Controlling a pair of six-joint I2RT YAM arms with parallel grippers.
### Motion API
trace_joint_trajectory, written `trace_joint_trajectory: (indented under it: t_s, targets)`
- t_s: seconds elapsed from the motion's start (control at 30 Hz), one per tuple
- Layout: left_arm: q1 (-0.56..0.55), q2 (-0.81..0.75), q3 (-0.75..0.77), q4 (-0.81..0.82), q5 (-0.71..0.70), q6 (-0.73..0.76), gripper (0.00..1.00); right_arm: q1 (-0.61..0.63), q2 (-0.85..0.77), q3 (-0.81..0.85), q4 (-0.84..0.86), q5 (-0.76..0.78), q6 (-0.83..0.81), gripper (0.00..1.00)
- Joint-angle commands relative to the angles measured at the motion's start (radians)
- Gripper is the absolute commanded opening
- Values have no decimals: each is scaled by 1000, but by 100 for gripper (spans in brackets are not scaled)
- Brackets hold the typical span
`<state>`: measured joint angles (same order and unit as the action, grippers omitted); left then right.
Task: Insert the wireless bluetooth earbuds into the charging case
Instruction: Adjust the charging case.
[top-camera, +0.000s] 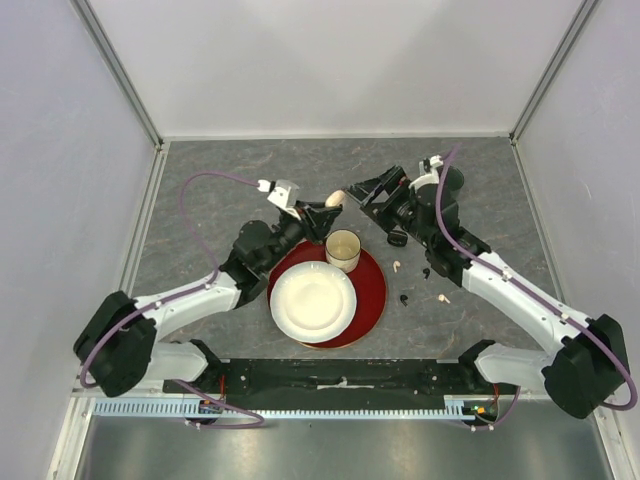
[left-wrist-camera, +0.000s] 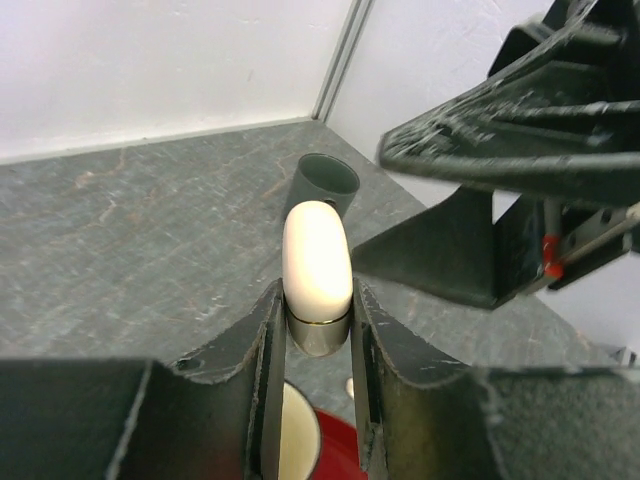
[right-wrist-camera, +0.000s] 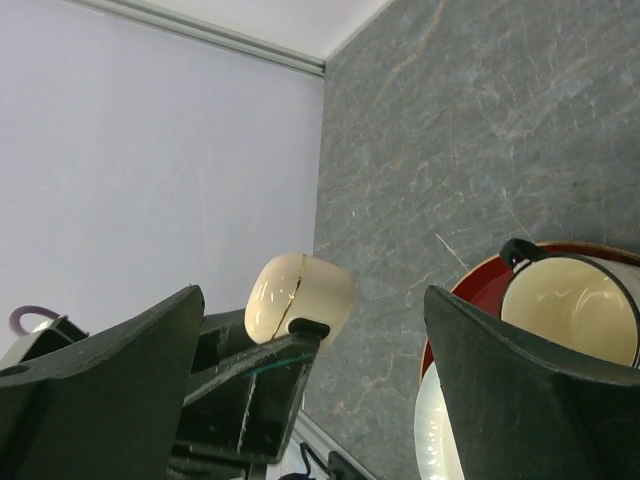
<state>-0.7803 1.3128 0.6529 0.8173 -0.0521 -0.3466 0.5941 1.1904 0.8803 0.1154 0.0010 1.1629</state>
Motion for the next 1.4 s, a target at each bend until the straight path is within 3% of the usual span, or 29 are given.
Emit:
trace_joint_trajectory:
  t_s: [0.0, 0.2, 0.27, 0.53, 0.87, 1.13, 1.37]
  targets:
    - [108, -102, -35, -53, 259, 124, 2, -74, -12, 59, -36, -167, -53, 98]
    - [141, -127, 53, -247, 484, 308, 2, -102, 83, 49, 45, -427, 121, 98]
    - [141, -123, 63, -268, 526, 325, 2, -100, 101, 36, 90, -444, 156, 98]
    - [141, -101, 79, -239, 546, 304, 2, -100, 109, 2, 187, -515, 253, 97]
    - [141, -95, 62, -161, 474, 259, 2, -100, 71, -66, 182, -535, 287, 80]
    - [142, -89, 96, -222, 560, 256, 2, -100, 75, -90, 239, -530, 311, 63]
    - [144, -99, 82, -211, 551, 245, 2, -102, 63, -103, 254, -515, 331, 53]
